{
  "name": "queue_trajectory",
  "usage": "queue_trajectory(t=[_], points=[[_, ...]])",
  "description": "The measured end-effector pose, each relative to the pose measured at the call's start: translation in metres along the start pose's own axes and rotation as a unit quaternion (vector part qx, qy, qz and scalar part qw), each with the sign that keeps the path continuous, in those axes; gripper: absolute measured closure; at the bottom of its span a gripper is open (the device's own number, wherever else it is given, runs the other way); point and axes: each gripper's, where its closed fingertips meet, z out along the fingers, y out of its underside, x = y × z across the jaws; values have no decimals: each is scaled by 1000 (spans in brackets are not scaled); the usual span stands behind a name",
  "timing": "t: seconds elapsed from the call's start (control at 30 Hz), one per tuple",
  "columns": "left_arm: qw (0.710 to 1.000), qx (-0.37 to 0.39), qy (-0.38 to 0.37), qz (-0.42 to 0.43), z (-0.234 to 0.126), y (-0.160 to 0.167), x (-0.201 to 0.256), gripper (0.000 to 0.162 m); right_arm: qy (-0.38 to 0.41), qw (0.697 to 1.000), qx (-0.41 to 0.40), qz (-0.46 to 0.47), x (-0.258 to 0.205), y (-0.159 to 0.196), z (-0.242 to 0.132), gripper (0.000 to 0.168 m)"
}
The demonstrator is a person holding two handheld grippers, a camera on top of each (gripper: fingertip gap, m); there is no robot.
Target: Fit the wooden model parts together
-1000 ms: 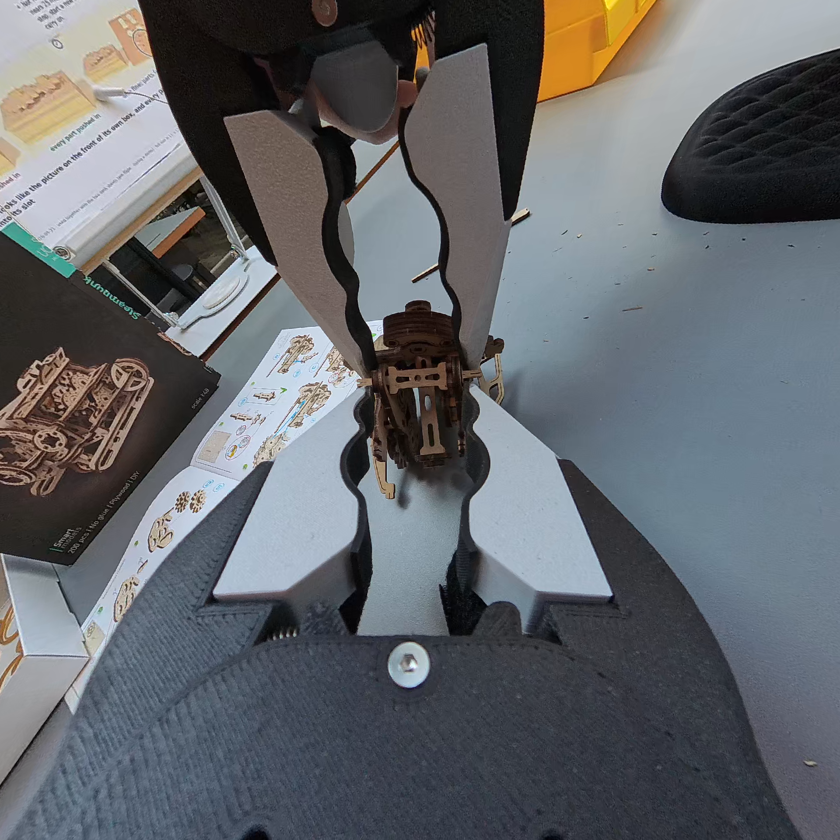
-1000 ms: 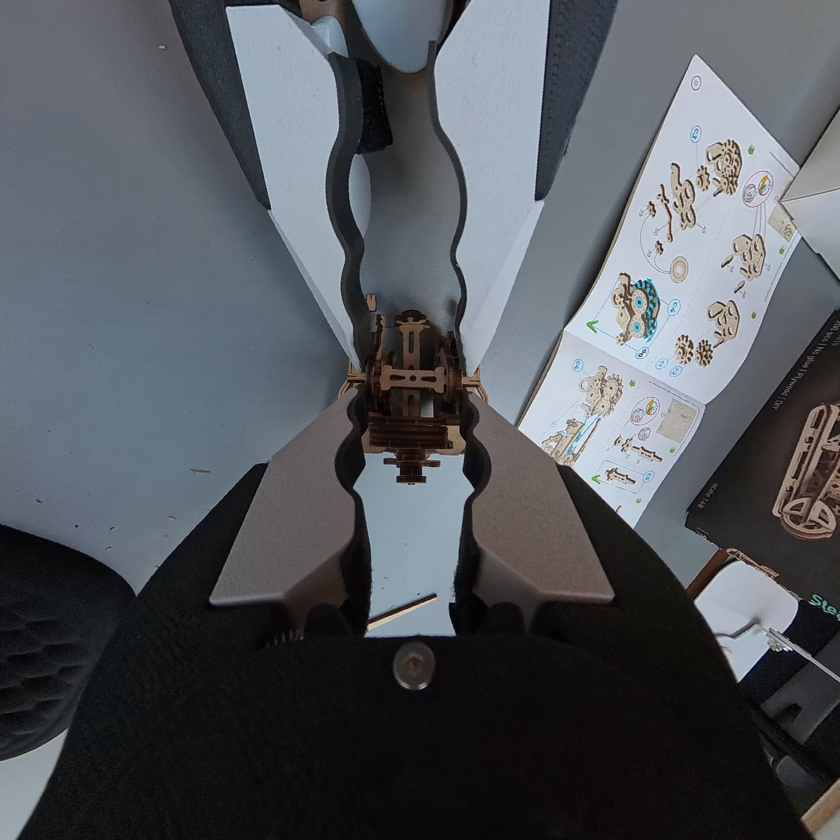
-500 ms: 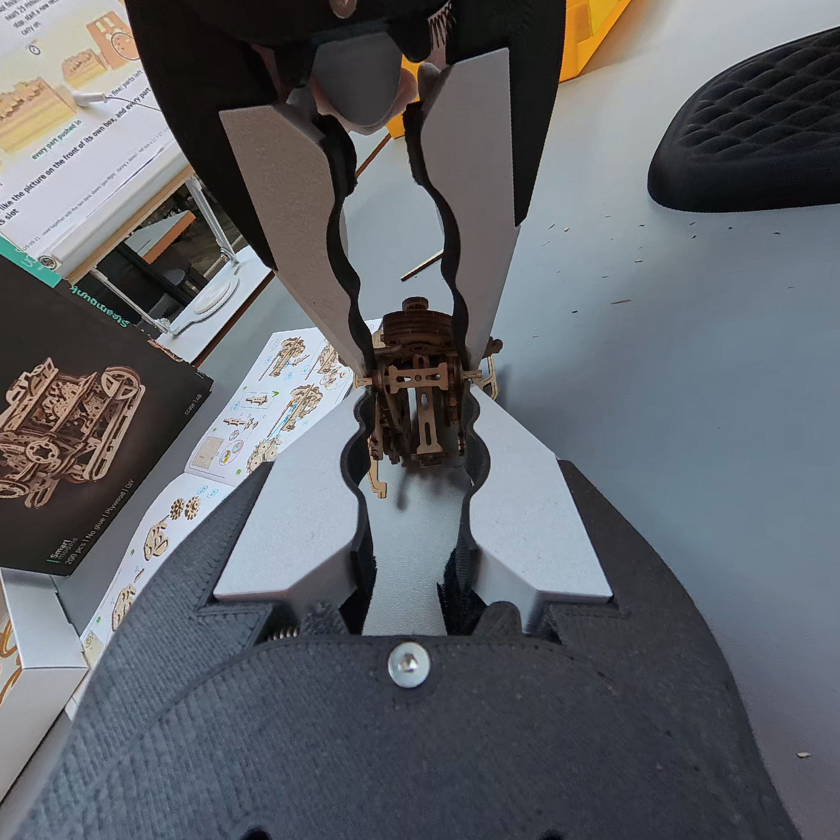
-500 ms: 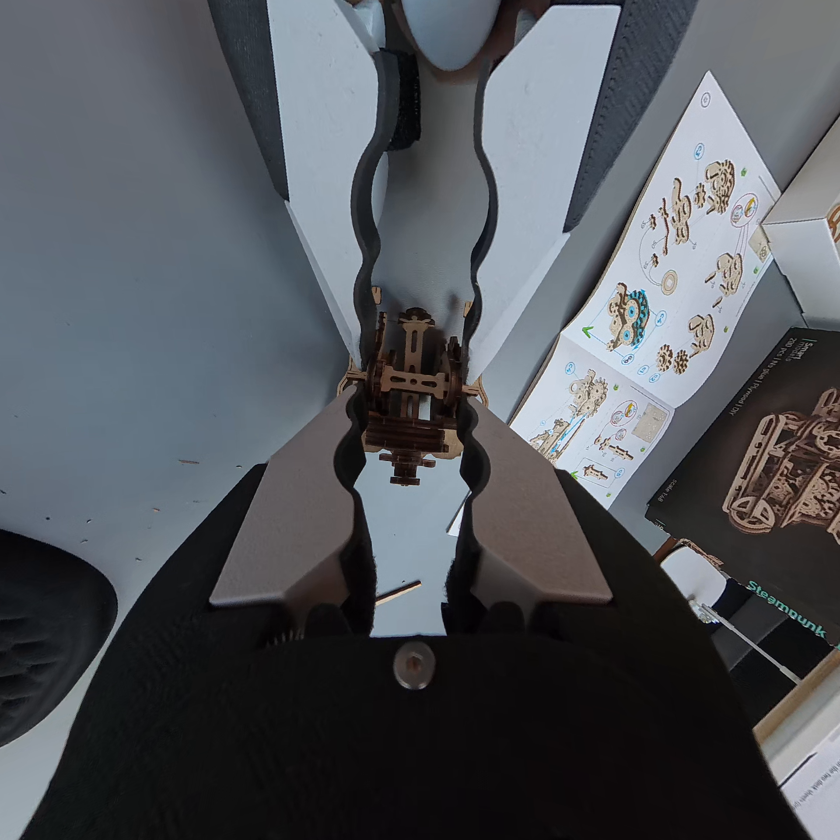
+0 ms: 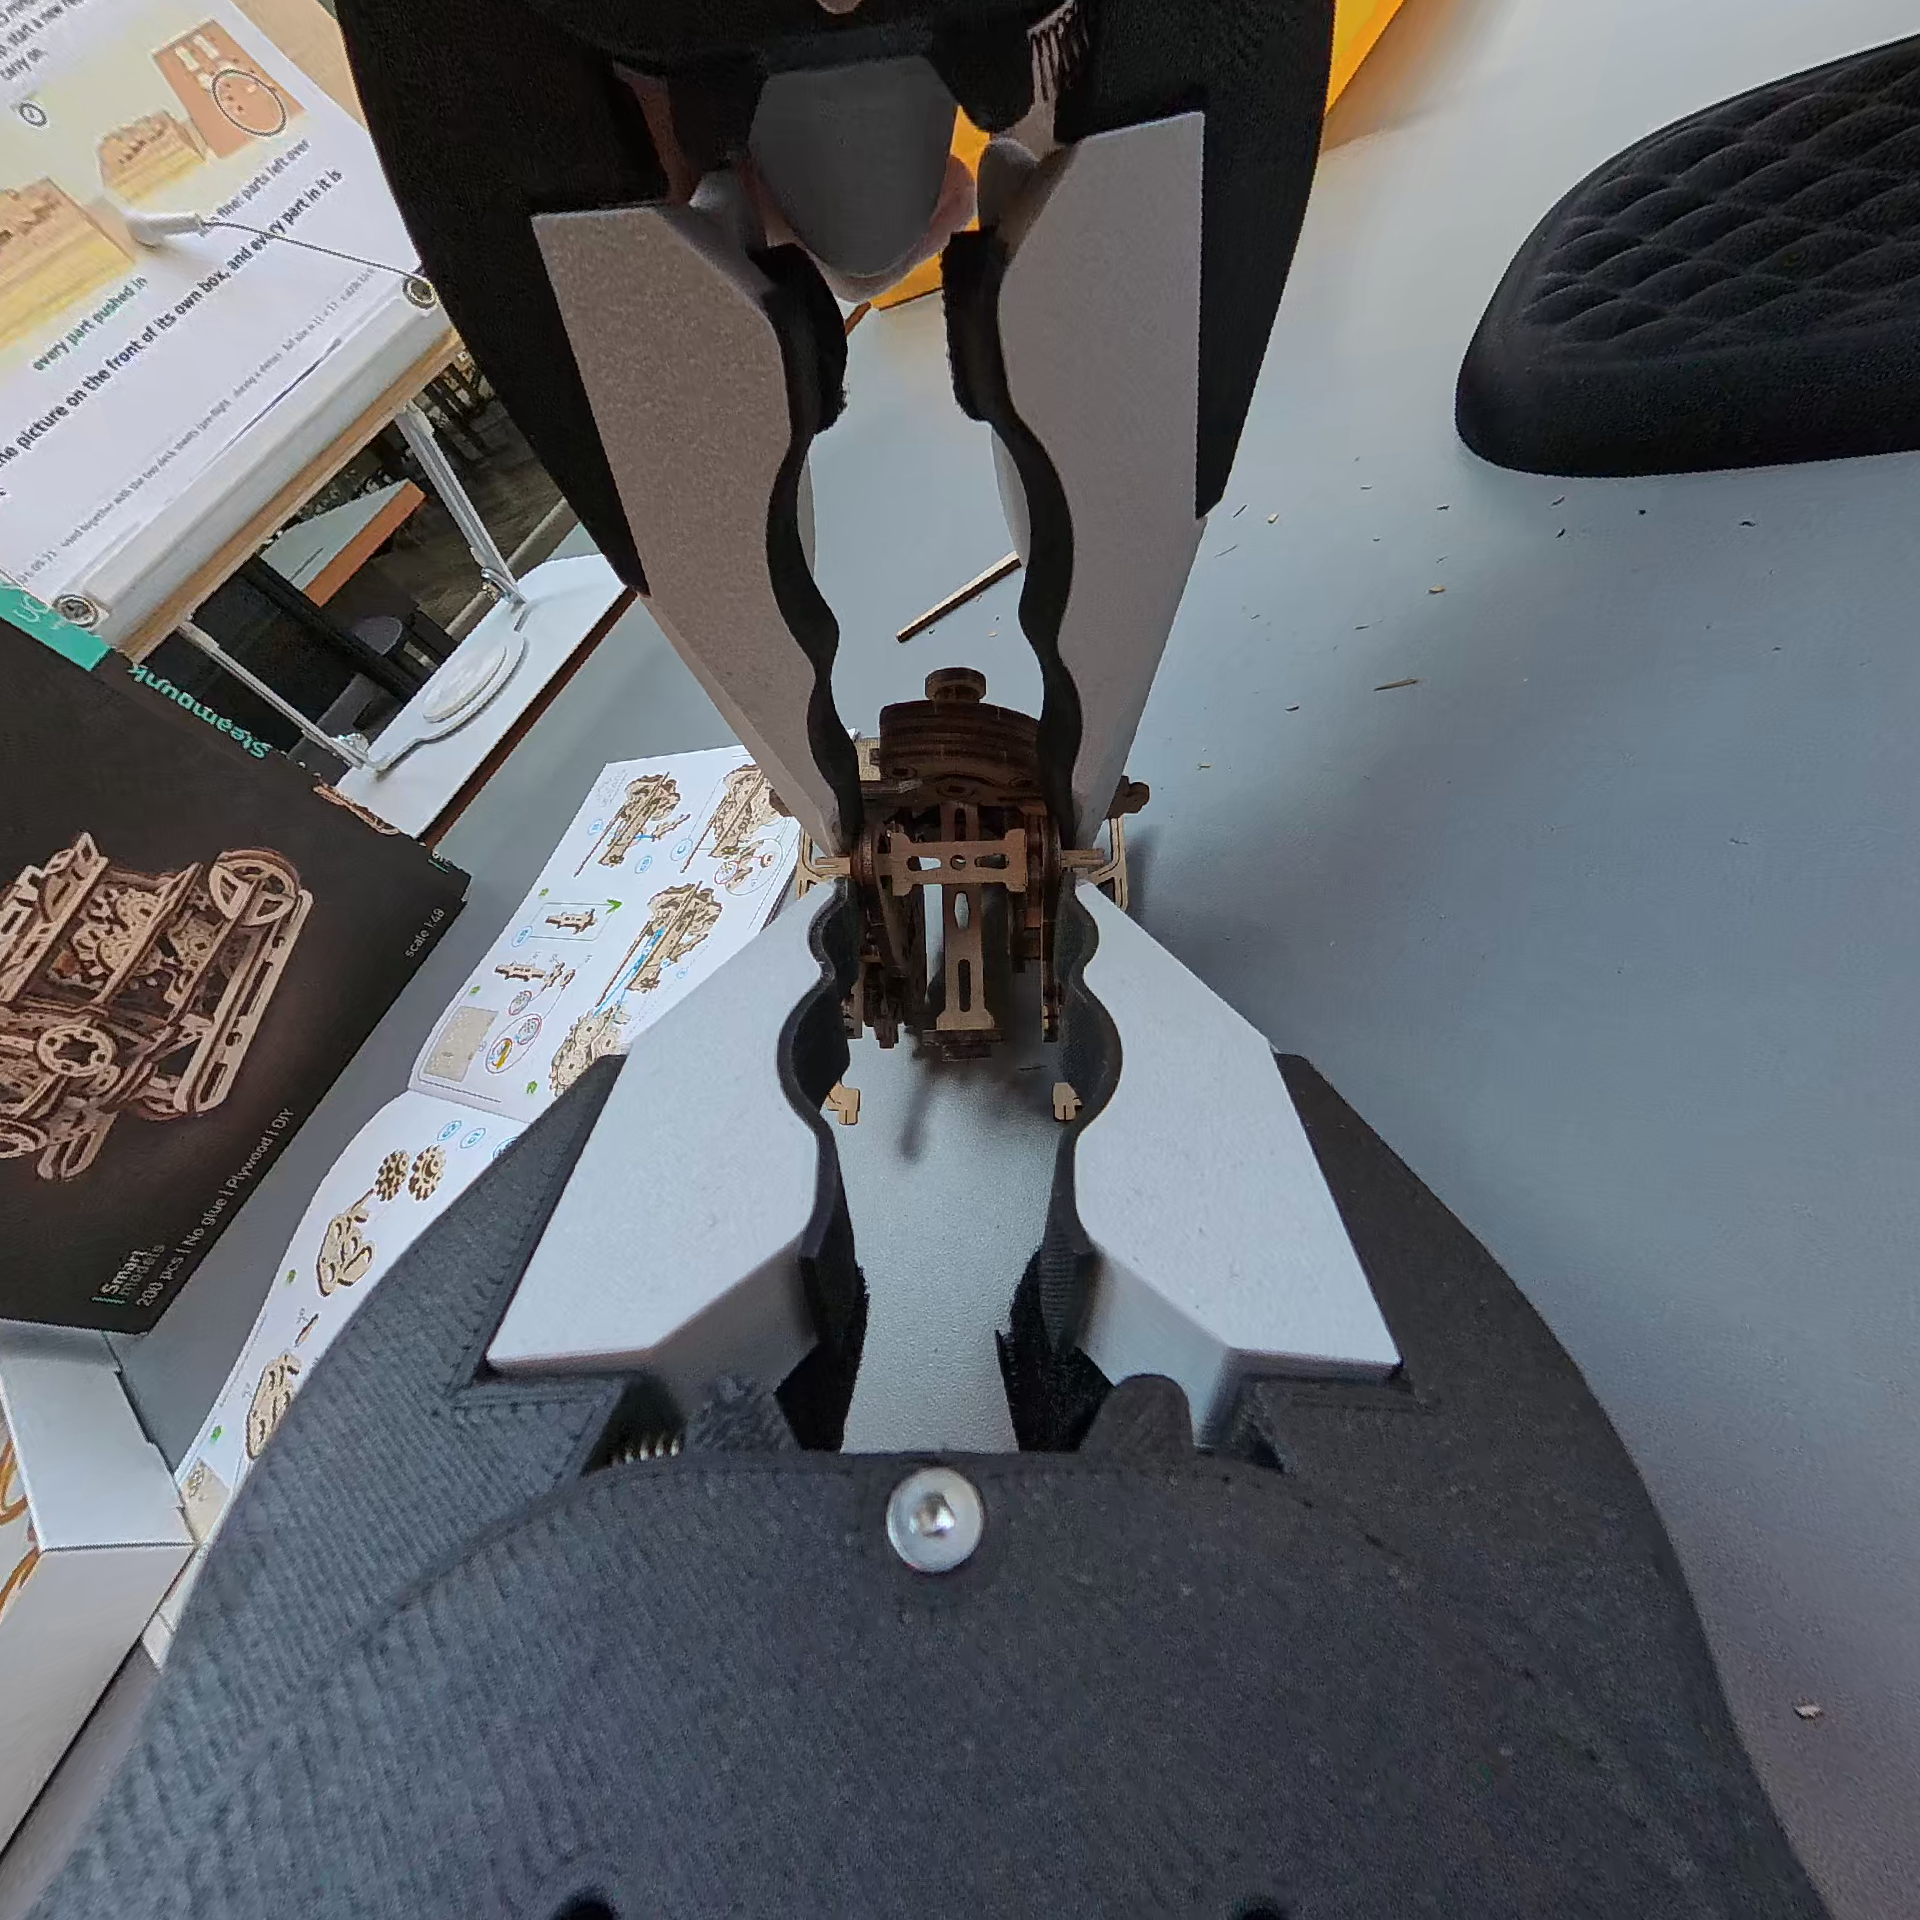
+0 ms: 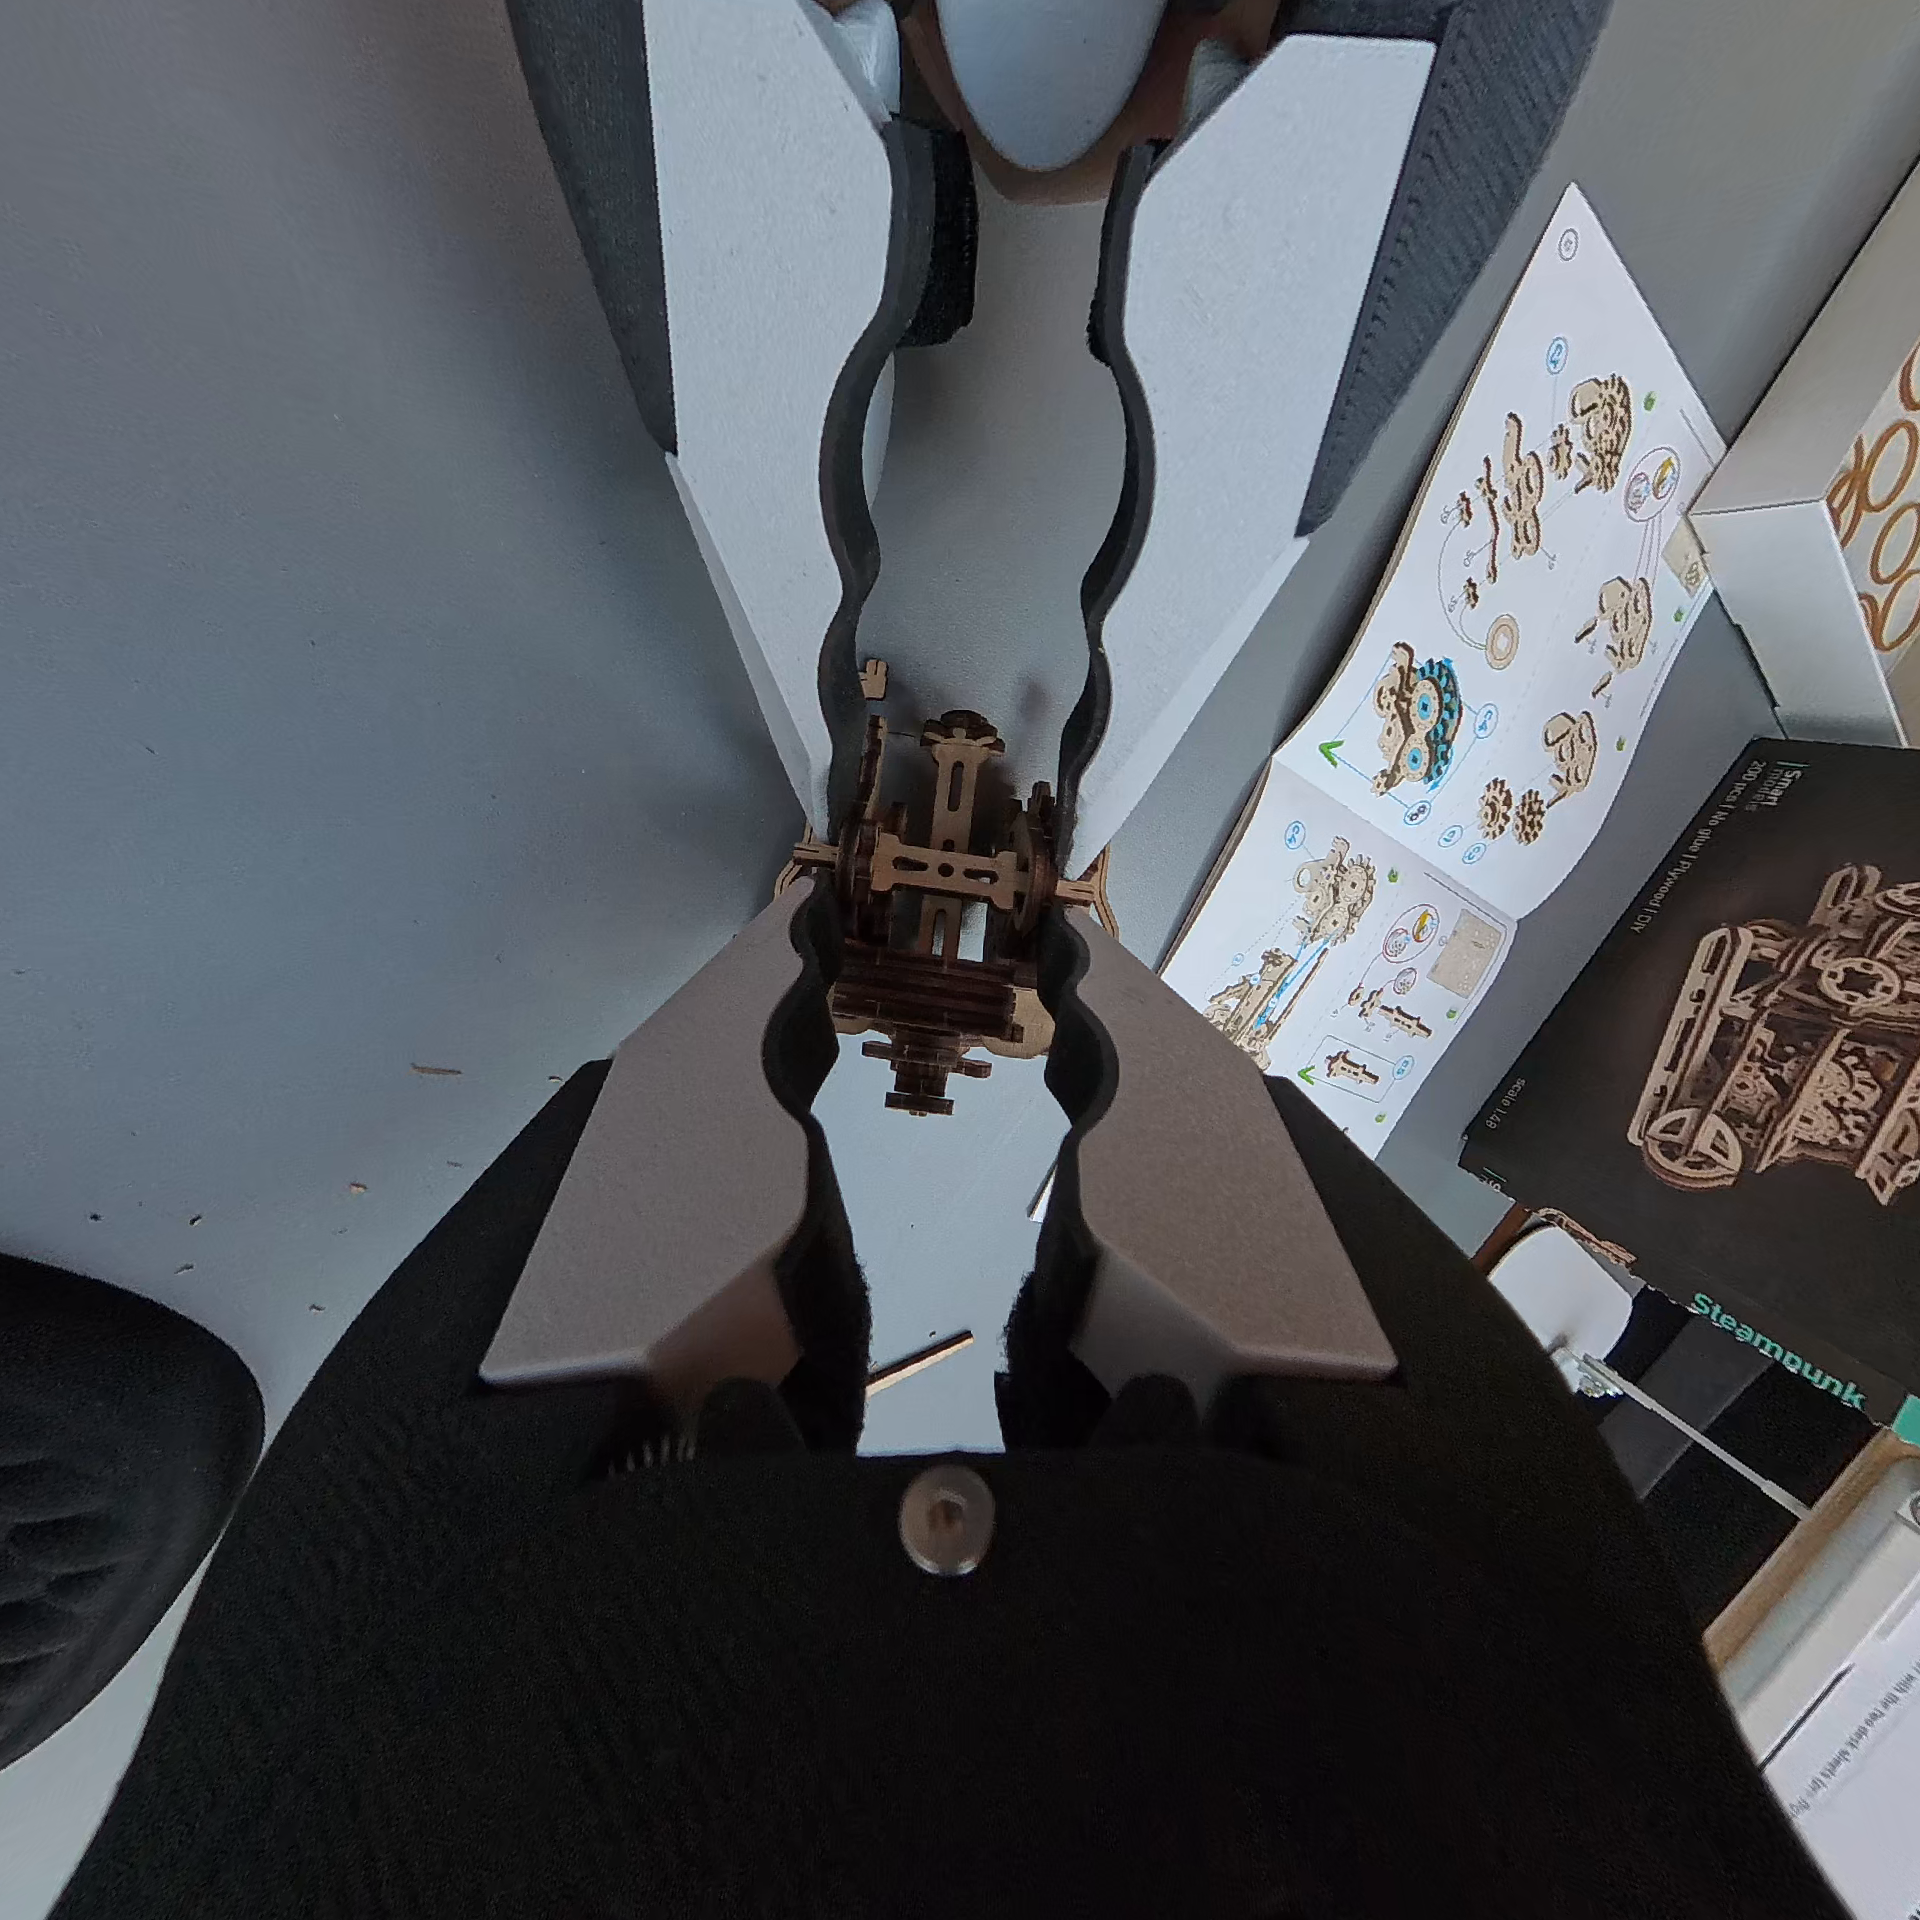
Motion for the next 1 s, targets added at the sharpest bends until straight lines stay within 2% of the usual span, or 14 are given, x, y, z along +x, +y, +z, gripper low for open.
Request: queue_trajectory(t=[0.17,0.4,1.0], points=[[1000,-1,4,-6,0,0,0,126,-3,1000,-2,2,0,0,0,134],[999,12,18,-27,1,-3,0,125,-49,997,22,63,-1,1,-1,131],[1000,7,25,-16,-1,-1,3,126,-18,997,47,61,-3,-4,-1,132]])
